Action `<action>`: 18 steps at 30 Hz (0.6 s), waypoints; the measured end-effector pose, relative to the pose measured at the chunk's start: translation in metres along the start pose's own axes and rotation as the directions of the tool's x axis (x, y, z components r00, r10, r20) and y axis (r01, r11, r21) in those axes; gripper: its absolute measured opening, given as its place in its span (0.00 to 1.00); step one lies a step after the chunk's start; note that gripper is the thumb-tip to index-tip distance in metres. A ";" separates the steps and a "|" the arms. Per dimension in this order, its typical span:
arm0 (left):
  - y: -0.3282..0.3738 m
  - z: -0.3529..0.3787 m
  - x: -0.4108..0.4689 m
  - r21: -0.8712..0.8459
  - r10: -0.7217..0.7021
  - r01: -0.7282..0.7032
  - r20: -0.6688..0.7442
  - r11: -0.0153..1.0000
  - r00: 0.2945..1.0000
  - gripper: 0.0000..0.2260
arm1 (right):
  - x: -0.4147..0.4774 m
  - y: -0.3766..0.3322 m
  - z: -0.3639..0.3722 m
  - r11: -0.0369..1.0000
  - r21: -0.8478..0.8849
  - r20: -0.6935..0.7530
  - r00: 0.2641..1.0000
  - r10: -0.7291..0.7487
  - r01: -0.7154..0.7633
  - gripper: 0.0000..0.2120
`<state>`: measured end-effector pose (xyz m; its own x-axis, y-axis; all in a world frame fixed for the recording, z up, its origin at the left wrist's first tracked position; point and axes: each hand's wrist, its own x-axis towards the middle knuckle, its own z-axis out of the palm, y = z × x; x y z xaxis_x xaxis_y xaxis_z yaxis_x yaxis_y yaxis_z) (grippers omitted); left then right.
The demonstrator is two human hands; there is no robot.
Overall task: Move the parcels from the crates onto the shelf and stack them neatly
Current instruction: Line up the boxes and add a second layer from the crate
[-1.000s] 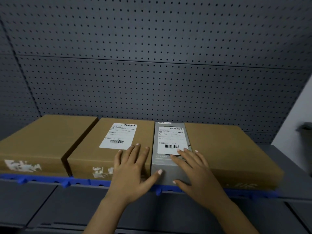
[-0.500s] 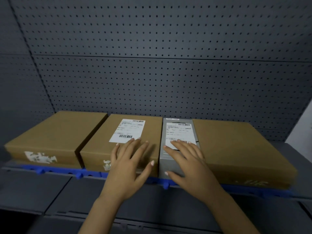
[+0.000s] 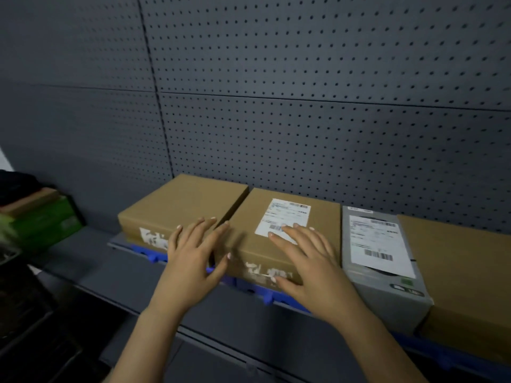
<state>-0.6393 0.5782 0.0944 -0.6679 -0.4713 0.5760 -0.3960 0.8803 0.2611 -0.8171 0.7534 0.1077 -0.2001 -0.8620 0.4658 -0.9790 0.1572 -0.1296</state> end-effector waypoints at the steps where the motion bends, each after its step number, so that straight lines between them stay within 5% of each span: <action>1: -0.013 -0.001 0.003 -0.003 0.002 -0.002 0.009 1.000 1.000 0.25 | 0.008 -0.006 0.004 1.000 -0.009 0.002 1.000 -0.002 0.002 0.32; 10: -0.117 0.000 0.041 0.014 0.210 -0.220 0.243 0.975 0.947 0.43 | 0.060 -0.057 0.045 0.986 -0.119 0.110 0.985 0.133 -0.119 0.40; 18: -0.135 0.014 0.046 -0.067 0.305 -0.298 0.244 0.952 0.920 0.40 | 0.072 -0.081 0.065 0.950 -0.207 0.090 0.963 0.255 -0.232 0.39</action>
<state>-0.6253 0.4365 0.0747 -0.8896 -0.1782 0.4206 -0.1360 0.9823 0.1284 -0.7493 0.6472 0.0946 -0.4389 -0.8330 0.3368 -0.8919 0.4494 -0.0506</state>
